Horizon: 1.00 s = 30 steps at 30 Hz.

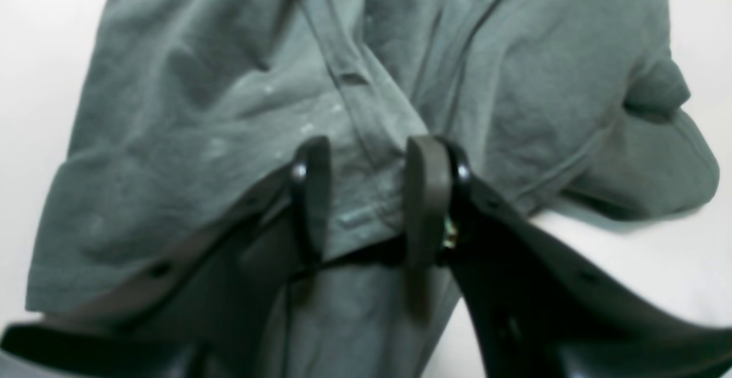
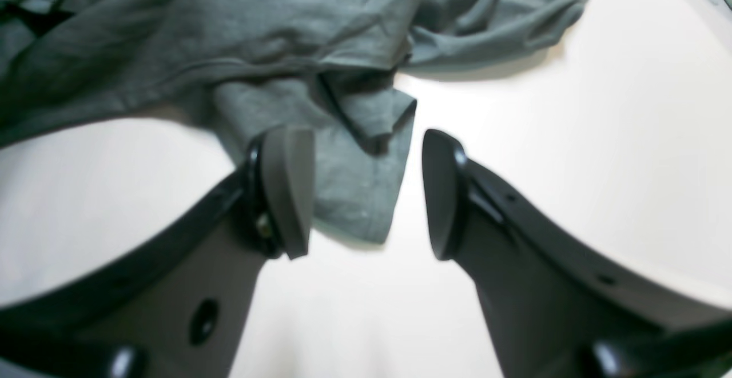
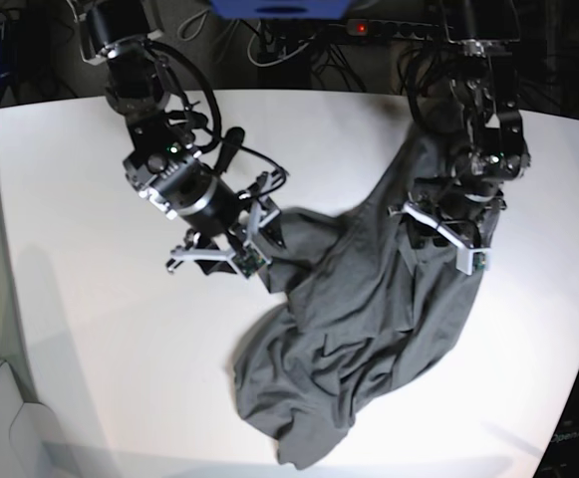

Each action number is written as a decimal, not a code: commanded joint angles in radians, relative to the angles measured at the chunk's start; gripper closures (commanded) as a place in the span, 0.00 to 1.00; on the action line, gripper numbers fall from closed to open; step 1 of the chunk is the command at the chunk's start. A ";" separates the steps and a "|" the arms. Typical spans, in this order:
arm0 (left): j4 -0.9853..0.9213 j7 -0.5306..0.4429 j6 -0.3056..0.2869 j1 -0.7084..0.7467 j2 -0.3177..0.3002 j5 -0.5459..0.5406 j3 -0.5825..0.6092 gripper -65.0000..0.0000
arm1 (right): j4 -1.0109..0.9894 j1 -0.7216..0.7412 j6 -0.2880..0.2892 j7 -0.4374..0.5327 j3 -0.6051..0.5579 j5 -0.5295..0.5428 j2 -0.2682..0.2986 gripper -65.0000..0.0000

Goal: Layout the t-shirt on the table in an organized manner, then fold the t-shirt properly
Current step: 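Grasp the t-shirt fabric with the left gripper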

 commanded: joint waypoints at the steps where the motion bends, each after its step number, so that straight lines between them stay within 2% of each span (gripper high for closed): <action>1: 0.011 -0.026 -0.005 -0.020 -0.003 -0.010 0.002 0.66 | 0.017 0.013 -0.001 0.029 -0.001 0.007 0.001 0.52; 5: 0.011 -0.026 -0.005 -0.032 0.022 -0.009 -0.002 0.66 | 0.015 0.013 -0.001 0.026 -0.001 0.007 0.001 0.52; 30: -0.106 -0.027 -0.005 -0.072 0.023 -0.009 -0.005 0.66 | 0.014 0.013 -0.001 0.027 0.001 0.006 0.021 0.52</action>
